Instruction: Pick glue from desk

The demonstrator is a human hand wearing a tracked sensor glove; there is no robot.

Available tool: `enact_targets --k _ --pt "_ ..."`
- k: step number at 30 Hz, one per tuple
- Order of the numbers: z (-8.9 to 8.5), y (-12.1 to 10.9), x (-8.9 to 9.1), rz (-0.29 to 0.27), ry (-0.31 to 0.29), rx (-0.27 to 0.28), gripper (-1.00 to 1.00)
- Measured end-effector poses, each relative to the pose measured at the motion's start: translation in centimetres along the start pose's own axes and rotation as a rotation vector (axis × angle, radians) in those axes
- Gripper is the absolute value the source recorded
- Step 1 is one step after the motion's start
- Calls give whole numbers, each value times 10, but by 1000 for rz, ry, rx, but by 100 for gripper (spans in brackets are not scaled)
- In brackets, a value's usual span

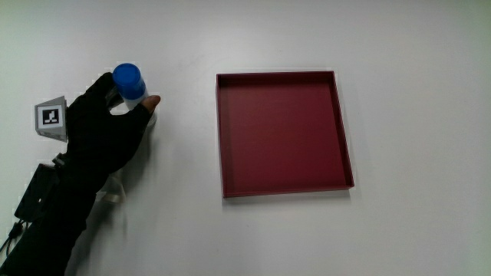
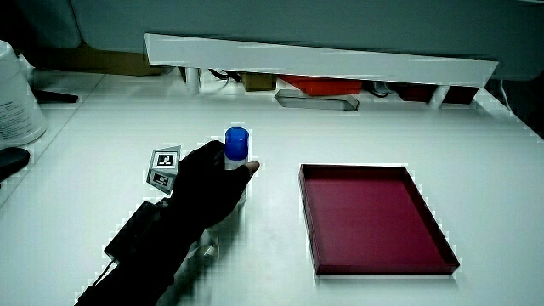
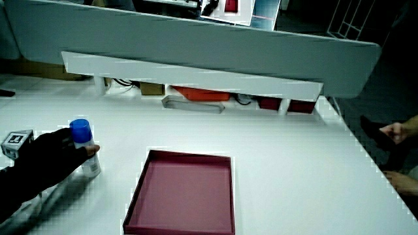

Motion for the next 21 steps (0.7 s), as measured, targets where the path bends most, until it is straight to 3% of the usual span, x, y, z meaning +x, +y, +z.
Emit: enact_targets --k 3,4,7,8,11,12,13,16,21 --pt "3 1 4 1 40 5 100" --pt "2 1 11 -31 24 -3 100" --pt "1 4 27 -55 53 -15 100" --pt "0 4 34 -83 26 -30 100" --pt "-6 8 49 -82 20 -45 100" --pt "-11 8 59 -104 -27 -69 100" --pt "-14 9 62 -91 -55 -75 100" --pt "-28 12 77 -163 -161 -116 100" --pt "-51 14 90 -195 -151 -155 100"
